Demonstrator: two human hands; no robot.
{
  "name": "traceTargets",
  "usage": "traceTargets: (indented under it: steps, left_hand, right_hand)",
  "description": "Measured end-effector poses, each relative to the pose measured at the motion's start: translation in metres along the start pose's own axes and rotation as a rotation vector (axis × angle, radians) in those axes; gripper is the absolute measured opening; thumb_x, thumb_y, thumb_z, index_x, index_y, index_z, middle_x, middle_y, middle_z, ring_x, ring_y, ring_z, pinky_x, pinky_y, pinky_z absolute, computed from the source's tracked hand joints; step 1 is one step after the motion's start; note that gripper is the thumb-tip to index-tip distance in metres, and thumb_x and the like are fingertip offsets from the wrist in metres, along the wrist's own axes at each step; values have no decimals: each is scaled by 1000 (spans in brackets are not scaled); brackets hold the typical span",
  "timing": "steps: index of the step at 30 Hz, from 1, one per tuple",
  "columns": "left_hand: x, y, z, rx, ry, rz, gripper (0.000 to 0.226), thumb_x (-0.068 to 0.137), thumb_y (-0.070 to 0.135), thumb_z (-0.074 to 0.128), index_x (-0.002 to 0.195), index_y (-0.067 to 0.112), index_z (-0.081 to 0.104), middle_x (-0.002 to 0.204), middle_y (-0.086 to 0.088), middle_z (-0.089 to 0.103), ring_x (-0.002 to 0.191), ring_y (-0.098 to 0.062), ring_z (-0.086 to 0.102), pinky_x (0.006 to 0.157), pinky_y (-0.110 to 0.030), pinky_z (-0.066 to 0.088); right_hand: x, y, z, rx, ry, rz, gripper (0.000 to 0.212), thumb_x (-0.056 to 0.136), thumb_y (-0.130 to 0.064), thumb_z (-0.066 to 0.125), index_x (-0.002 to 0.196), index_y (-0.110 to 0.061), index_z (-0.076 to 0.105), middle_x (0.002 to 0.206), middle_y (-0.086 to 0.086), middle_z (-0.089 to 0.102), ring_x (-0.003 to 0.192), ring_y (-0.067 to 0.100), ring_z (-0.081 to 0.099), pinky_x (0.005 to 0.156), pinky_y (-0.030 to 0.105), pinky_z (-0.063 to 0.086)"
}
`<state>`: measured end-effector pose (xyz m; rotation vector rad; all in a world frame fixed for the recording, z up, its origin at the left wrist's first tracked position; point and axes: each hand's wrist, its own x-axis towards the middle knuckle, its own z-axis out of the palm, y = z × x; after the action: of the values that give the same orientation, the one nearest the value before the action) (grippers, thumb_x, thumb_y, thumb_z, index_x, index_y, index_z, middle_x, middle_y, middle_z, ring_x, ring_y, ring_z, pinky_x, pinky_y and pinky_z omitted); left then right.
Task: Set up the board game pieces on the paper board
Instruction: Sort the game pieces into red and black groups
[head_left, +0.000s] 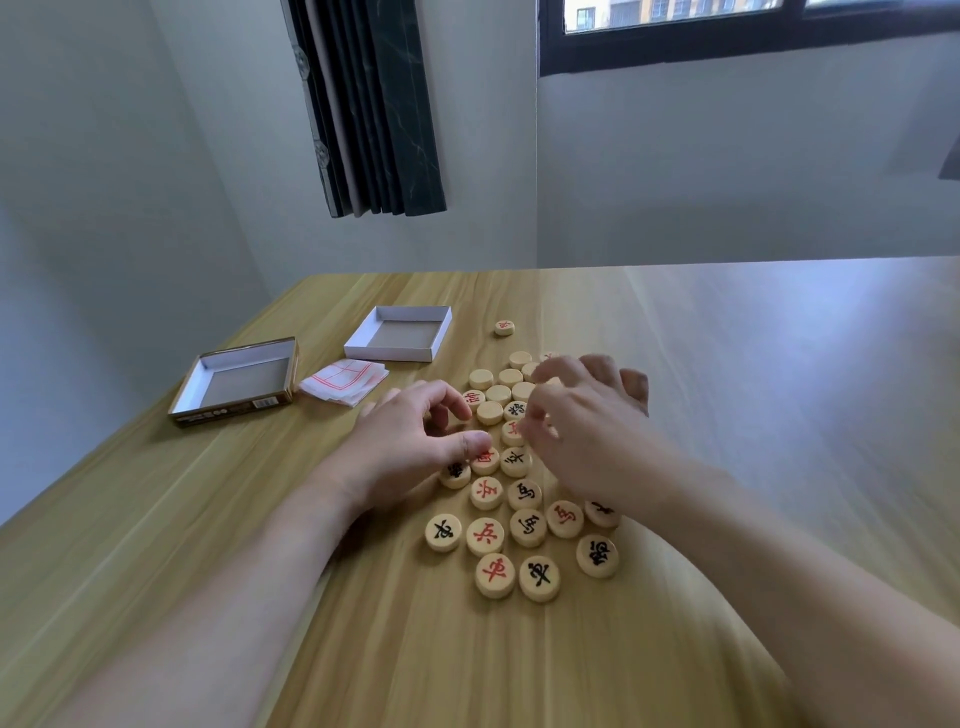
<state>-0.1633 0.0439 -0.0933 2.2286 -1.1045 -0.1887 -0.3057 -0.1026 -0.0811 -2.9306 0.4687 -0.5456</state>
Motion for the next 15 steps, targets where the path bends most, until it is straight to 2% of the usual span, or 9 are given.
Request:
traceTargets:
  steps: [5,8,11,12,15]
  left_hand:
    - [-3,2,2,-56,16,84,25,78,52,56,99,40,61,84,15,54,75,-1,46,93,-46,44]
    - [0,1,5,-48,32,130,30,83,39,50,110,42,63,90,18,53,77,3,47,89,-39,45]
    - [4,-1,8,-15,8,155,33,88,27,51,114,39,67,98,18,52,89,-4,51,88,-34,45]
    - [5,-2,8,-10,10,163,32,90,21,54,113,37,68,99,17,52,89,-4,52,85,-30,45]
    - [5,-3,9,-71,55,158,24,89,11,65,102,28,73,97,15,52,71,4,49,70,-16,38]
  right_hand:
    - [7,20,-6,249,157,146,17,97,-32,46,100,-28,62,122,-11,54,116,17,43,97,35,21]
    - [6,33,1,255,112,154,23,99,-30,43,114,-36,60,126,-16,54,121,12,38,98,35,16]
    - [9,39,9,297,36,145,32,100,-28,39,122,-40,59,132,-22,49,125,6,27,104,35,13]
    - [10,39,11,319,19,145,32,100,-28,39,121,-40,61,131,-23,49,126,4,25,108,37,14]
    - [11,40,14,321,5,126,31,98,-26,42,106,-41,68,119,-26,48,123,3,27,109,39,16]
